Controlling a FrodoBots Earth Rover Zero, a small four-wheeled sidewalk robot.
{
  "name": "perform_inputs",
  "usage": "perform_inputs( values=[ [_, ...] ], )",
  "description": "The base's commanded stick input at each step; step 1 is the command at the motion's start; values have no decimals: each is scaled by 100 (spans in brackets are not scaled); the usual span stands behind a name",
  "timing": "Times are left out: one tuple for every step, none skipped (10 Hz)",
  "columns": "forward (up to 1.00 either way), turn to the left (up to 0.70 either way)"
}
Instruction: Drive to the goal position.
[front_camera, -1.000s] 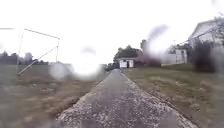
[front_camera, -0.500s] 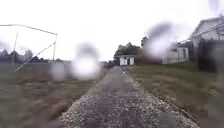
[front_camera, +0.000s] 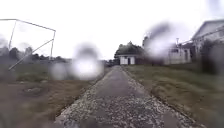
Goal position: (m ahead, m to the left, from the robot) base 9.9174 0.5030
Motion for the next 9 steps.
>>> perform_inputs(
  values=[
    [85, -34],
    [85, -34],
    [85, -27],
    [85, -12],
    [85, 0],
    [85, 0],
    [85, 0],
    [85, 0],
    [85, 0]
  ],
)
